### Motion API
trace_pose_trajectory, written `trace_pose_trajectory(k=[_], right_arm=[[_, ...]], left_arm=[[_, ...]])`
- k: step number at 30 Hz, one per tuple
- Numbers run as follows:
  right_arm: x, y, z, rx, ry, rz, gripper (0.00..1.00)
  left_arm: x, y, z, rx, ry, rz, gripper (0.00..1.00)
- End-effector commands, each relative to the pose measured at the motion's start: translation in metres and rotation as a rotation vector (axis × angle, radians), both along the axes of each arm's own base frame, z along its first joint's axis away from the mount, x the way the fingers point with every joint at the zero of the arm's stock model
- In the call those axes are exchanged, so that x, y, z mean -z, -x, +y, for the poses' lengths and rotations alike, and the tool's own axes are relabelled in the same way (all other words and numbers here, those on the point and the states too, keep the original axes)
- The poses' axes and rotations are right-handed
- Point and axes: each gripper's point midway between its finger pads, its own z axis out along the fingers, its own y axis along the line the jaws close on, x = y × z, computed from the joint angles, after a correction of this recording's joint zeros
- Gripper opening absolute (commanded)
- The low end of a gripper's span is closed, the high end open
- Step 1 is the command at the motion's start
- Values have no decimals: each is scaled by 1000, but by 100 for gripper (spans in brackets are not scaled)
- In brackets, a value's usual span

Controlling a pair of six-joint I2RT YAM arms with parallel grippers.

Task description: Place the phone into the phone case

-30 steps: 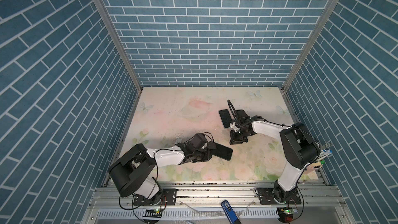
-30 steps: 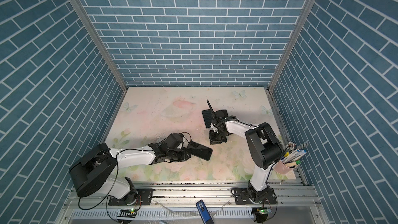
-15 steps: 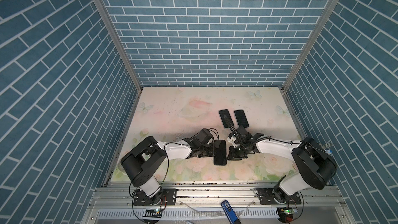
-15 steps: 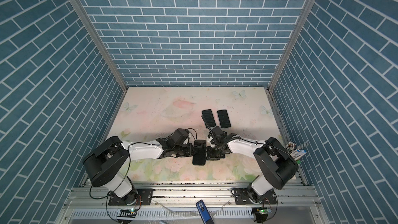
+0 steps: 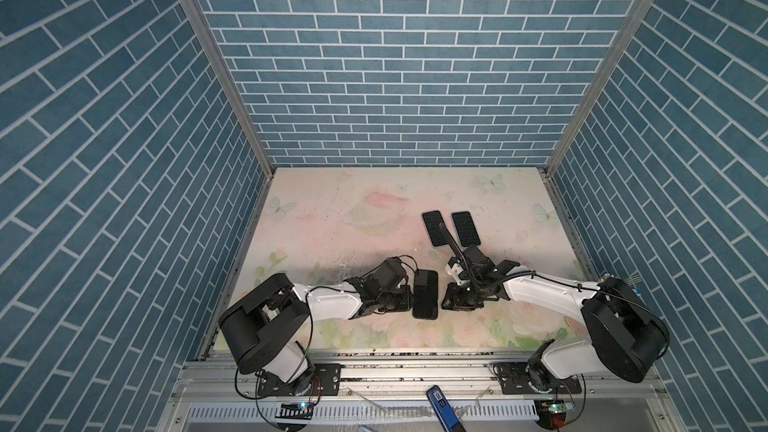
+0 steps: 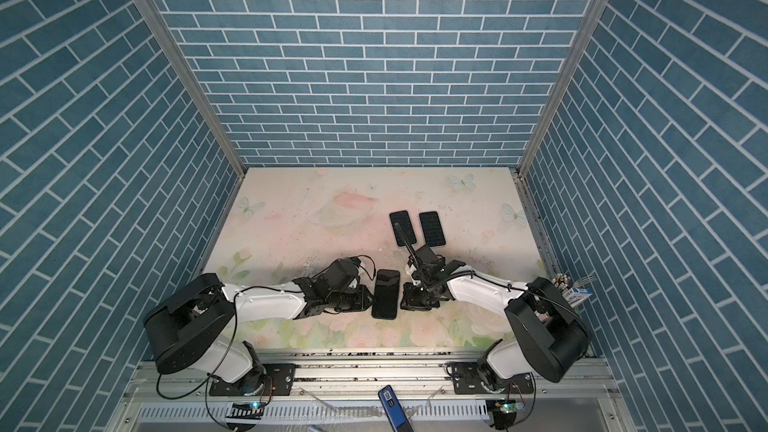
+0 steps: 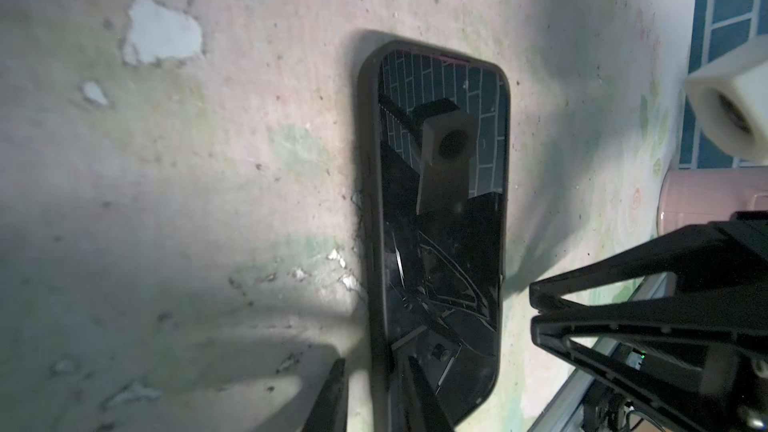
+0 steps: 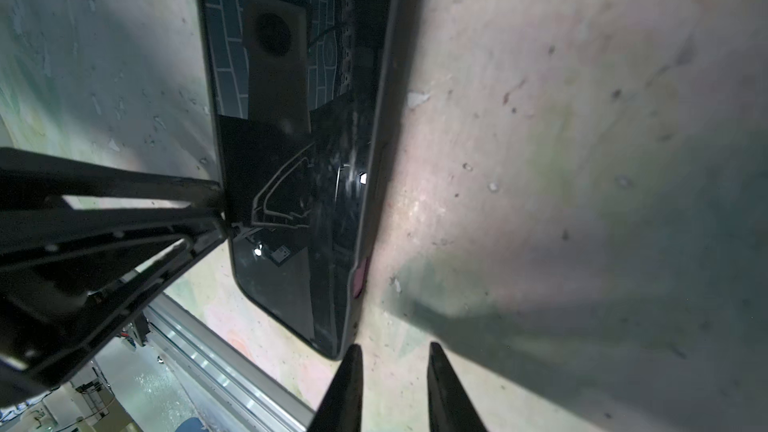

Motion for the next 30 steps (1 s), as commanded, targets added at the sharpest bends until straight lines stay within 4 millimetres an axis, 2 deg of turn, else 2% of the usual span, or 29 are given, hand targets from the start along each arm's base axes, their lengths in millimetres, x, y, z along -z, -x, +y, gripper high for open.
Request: trace_pose_trajectory(k=[1, 5, 11, 16, 17, 20, 22, 25, 27, 28, 30], right_arm=[[-2, -10, 9, 4, -7, -5, 27], [-1, -16, 15, 5, -11, -3, 22], [8, -22, 24, 10, -11, 18, 20], [19, -19, 23, 18, 2, 36, 11], [20, -19, 24, 18, 1, 37, 6], [20, -18, 24, 17, 2, 40, 4], [18, -17, 24, 16, 0, 37, 7], [7, -19, 20, 23, 3, 5, 27], [-4, -21, 17, 27, 14, -28, 43], [-8, -21, 15, 25, 23, -41, 48], [-16, -19, 12, 16, 53, -74, 54]], left_arm=[[21, 16, 11, -2, -77, 44, 26], [27, 20, 7, 13, -96, 46, 26], [34, 23, 7, 23, -111, 55, 26], [37, 26, 9, 28, -111, 59, 26], [37, 26, 9, 27, -110, 60, 26], [39, 27, 9, 29, -107, 64, 26], [39, 28, 10, 31, -109, 63, 26], [30, 26, 15, 23, -117, 36, 25], [13, 22, 23, 19, -138, -13, 26], [5, 21, 29, 18, -158, -37, 26], [-25, 15, 43, 14, -199, -117, 29]])
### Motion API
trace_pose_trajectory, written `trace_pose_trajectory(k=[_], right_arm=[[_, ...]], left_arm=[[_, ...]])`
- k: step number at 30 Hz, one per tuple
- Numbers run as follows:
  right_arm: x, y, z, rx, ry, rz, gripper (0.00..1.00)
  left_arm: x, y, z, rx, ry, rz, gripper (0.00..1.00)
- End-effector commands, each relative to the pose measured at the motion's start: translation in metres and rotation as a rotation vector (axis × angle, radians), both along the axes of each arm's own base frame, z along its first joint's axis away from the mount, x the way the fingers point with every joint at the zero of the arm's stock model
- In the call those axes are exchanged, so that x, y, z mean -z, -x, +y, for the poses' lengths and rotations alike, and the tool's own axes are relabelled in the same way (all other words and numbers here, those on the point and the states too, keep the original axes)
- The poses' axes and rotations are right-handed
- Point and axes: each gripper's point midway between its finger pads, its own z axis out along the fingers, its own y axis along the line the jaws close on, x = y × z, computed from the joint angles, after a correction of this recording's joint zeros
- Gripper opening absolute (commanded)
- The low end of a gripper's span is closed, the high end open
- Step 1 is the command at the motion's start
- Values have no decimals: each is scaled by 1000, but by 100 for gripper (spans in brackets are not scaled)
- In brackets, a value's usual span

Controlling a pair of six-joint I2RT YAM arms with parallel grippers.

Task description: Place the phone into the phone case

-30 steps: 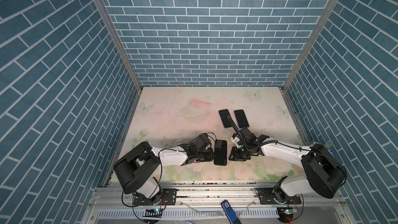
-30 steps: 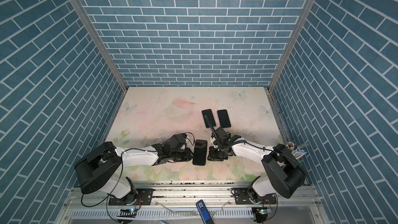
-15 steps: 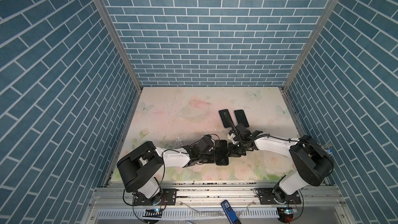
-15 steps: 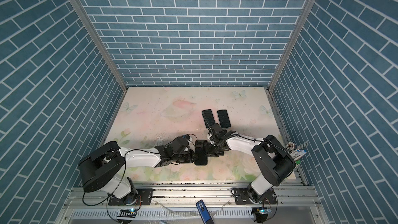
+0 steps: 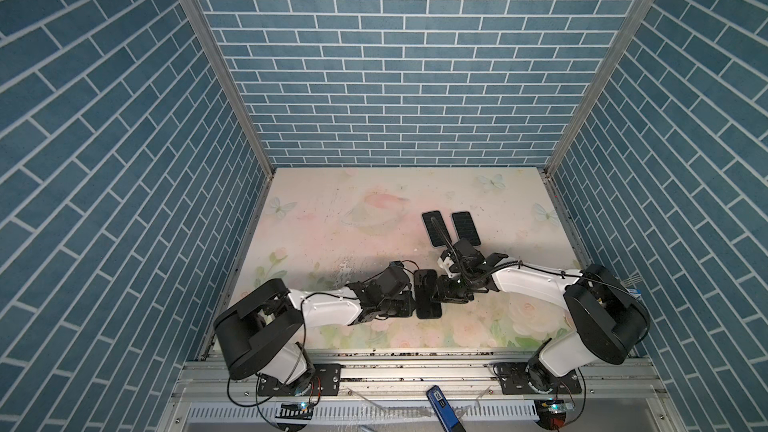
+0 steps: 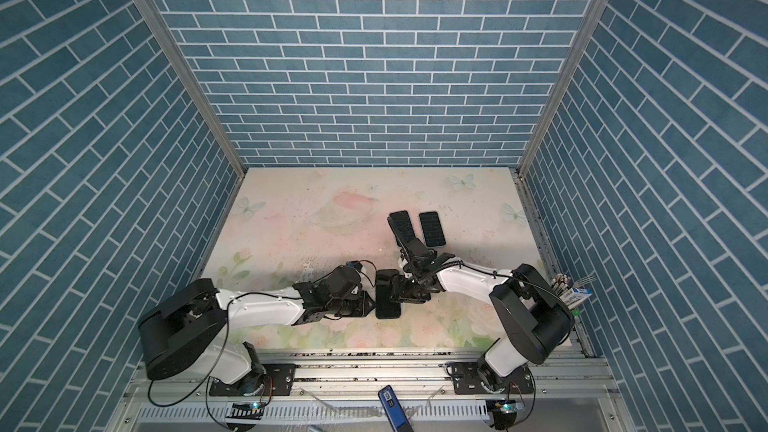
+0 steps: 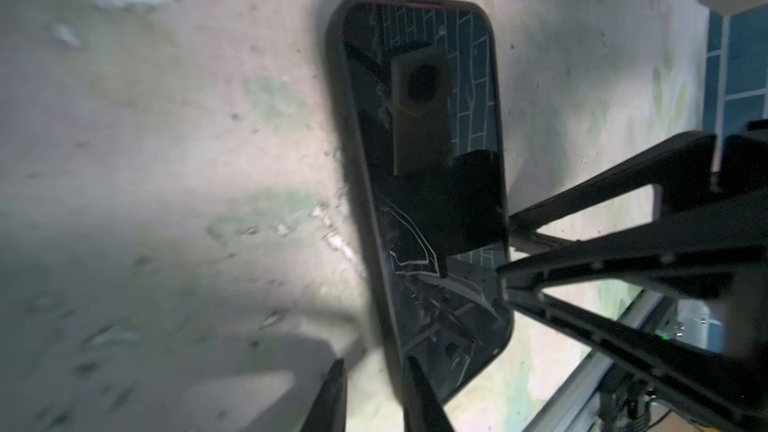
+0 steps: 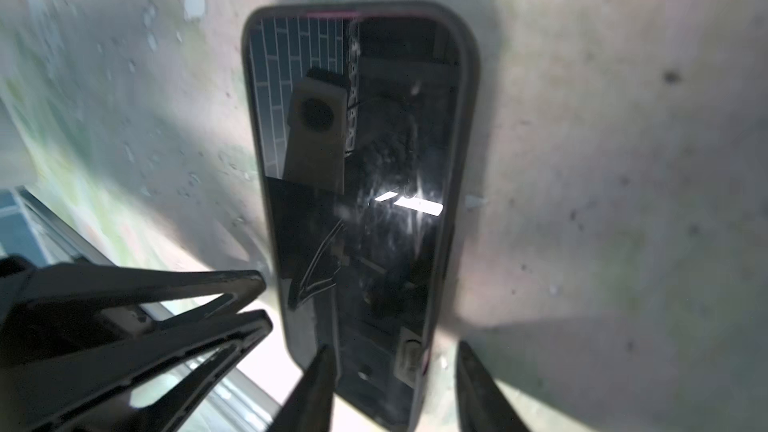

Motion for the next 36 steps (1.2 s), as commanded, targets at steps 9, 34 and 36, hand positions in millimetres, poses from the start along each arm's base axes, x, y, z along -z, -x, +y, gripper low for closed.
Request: trace_pose_trajectory(k=[9, 34, 36], right_arm=[[-23, 17, -3, -18, 235, -118, 67], [9, 26, 15, 17, 601, -144, 98], [13, 30, 15, 19, 595, -130, 98]], left_arm=[[-162, -5, 150, -202, -254, -468, 99], [-205, 36, 193, -158, -80, -598, 100], [-201, 36, 185, -129, -77, -583, 99]])
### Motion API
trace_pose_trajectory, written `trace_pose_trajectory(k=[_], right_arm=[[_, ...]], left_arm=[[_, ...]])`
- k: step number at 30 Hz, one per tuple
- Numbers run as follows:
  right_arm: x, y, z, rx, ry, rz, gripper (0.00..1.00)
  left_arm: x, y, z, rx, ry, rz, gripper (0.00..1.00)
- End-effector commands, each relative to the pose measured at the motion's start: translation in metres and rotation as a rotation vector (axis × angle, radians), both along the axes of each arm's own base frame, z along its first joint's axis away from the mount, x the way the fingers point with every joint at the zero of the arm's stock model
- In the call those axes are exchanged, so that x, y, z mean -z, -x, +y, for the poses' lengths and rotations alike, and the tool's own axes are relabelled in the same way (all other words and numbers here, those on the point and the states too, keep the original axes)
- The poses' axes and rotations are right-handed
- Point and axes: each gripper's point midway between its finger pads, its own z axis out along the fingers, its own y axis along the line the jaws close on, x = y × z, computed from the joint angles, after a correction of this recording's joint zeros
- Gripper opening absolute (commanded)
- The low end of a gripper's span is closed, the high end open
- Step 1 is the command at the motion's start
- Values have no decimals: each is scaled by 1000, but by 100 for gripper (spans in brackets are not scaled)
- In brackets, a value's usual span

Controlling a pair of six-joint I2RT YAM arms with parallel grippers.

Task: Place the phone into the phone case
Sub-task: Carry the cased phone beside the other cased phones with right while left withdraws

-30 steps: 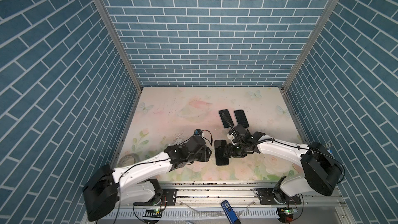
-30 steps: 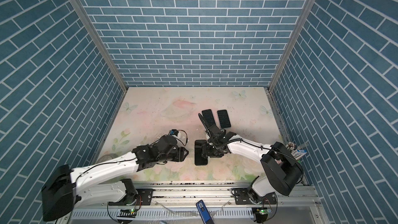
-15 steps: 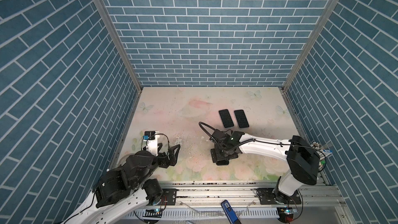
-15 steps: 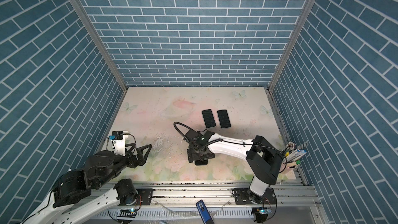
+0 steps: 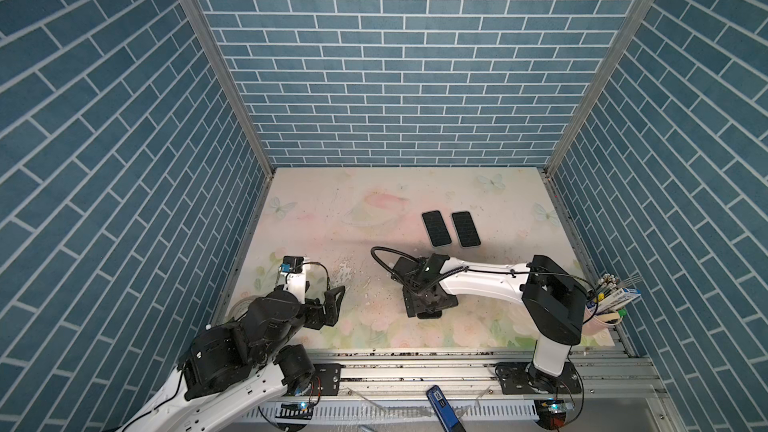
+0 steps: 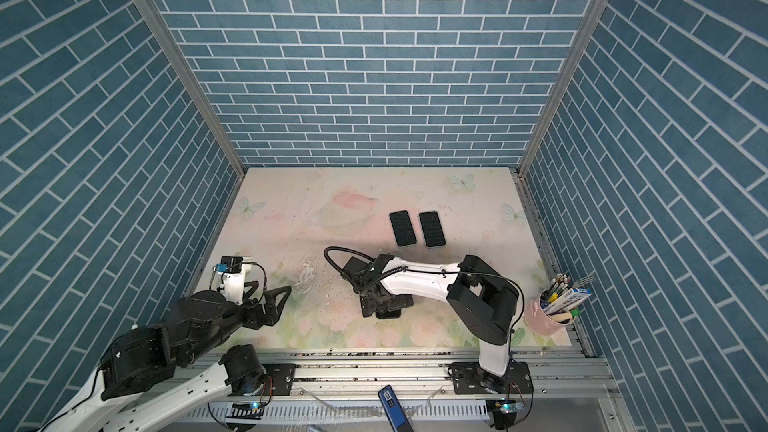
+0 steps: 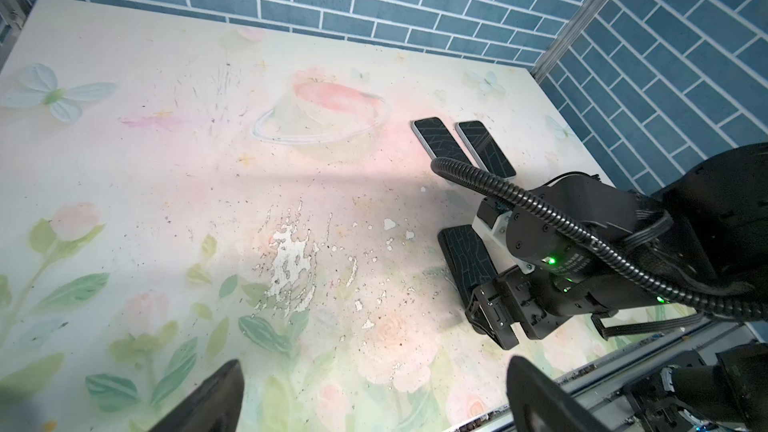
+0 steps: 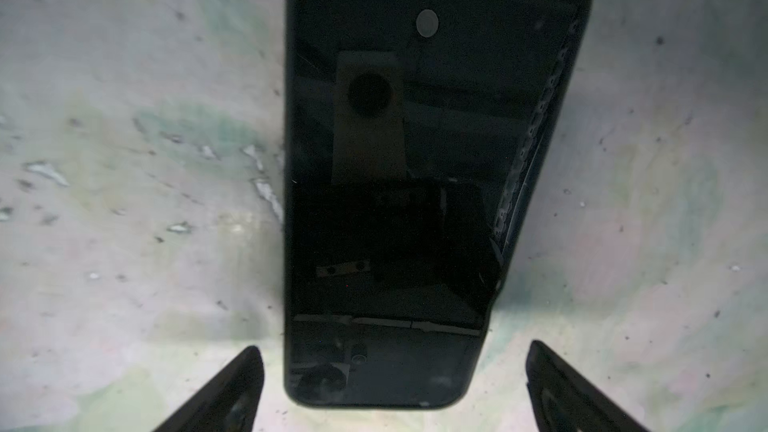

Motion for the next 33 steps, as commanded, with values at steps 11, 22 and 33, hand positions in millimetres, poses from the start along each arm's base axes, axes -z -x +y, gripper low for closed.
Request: trace_pose_trajectory(k=[11, 22, 33], right_arm=[[14, 8, -14, 81, -3, 25, 88], [12, 7, -14, 95, -56, 13, 76], [-2, -27, -5, 45, -46, -11, 75]], left_arm=[[7, 0, -5, 25, -33, 27, 99], [0, 2, 4, -2, 9, -14, 100], [0, 2, 5, -6, 13, -10, 100]])
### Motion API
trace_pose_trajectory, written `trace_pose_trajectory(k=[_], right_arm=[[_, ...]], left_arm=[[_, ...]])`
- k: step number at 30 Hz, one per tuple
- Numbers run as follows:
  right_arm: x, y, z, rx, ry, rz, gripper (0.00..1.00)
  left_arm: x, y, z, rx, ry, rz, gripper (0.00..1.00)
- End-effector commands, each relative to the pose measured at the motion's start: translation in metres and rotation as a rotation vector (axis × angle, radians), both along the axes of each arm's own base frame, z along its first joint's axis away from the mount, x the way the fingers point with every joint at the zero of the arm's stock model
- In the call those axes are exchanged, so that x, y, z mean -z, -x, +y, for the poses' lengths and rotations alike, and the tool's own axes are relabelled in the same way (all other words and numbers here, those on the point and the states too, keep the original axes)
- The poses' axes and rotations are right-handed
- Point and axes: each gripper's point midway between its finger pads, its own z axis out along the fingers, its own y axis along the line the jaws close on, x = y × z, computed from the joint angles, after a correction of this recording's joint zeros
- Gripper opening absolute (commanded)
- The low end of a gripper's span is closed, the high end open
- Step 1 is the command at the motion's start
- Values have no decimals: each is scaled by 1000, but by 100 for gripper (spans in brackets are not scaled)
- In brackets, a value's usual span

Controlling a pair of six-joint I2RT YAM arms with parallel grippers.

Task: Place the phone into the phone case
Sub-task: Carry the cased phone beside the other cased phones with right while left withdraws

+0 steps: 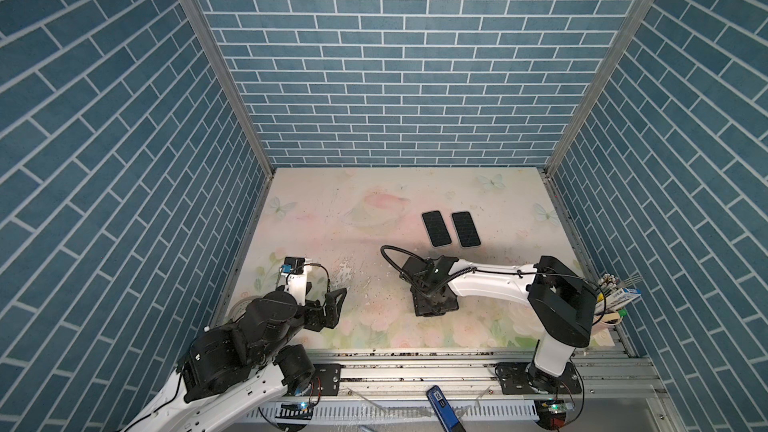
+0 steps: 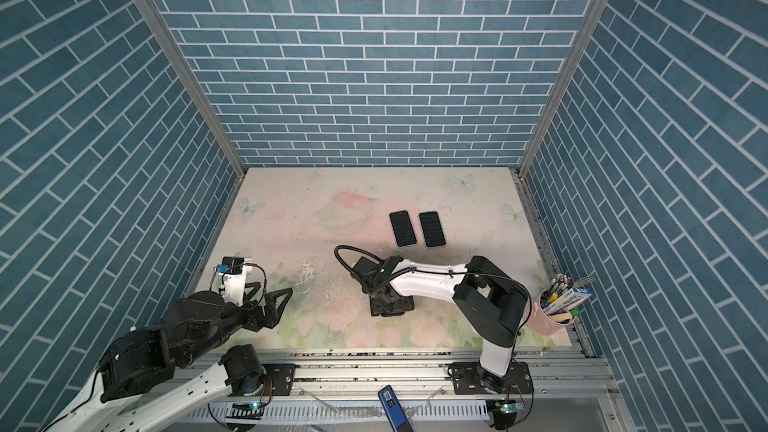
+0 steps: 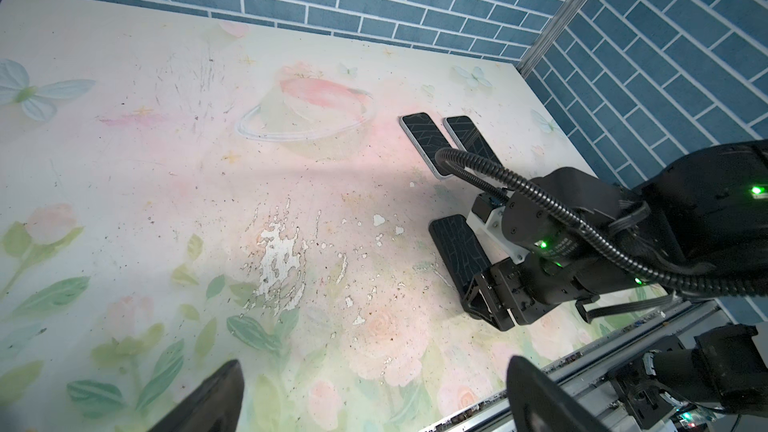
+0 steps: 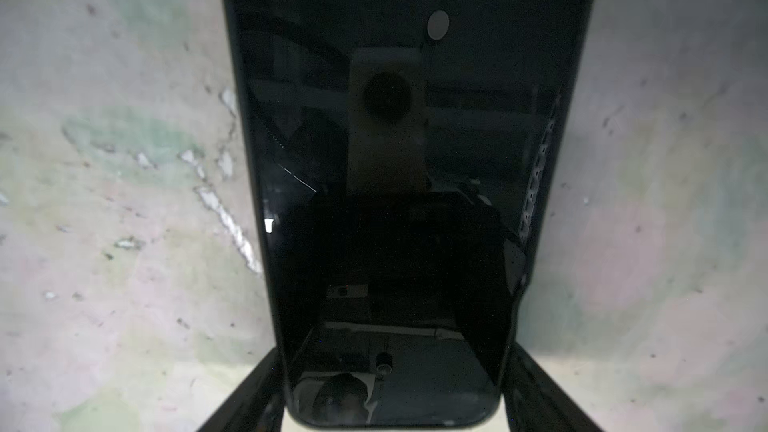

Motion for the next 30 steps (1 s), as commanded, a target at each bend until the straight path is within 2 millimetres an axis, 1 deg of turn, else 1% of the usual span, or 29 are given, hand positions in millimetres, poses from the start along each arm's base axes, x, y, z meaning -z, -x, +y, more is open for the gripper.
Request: trace_pose_trajectory(k=[1, 6, 10, 14, 15, 16, 17, 20, 23, 27, 30], right_arm=[[-9, -23, 4, -27, 22, -27, 75], [-12, -57, 21, -66, 5, -16, 75], [-9, -84, 33, -93, 8, -4, 75], [-6, -121, 46, -108, 5, -1, 75], [-8, -130, 49, -111, 2, -4, 75], [0, -138, 51, -113, 14, 7, 75], [2, -147, 52, -112, 20, 9, 75], [1, -170, 57, -118, 31, 1, 75], [-2, -184, 65, -131, 26, -7, 76], [-5, -191, 74, -153, 2, -2, 79], [-17, -192, 79, -173, -29, -15, 89]], left_arm=[[4, -1, 5, -22, -12, 3, 100], [7, -2, 3, -19, -23, 12, 99], [8, -3, 2, -22, -37, 23, 100], [9, -6, 3, -38, -31, 30, 99], [8, -7, 3, -44, -25, 29, 100], [8, -7, 4, -48, -23, 30, 99], [8, -8, 4, -53, -17, 31, 99], [8, -11, 6, -73, -8, 34, 100], [8, -13, 9, -92, 1, 34, 99], [10, -15, 9, -104, 1, 42, 100], [12, -17, 8, -106, -12, 54, 99]])
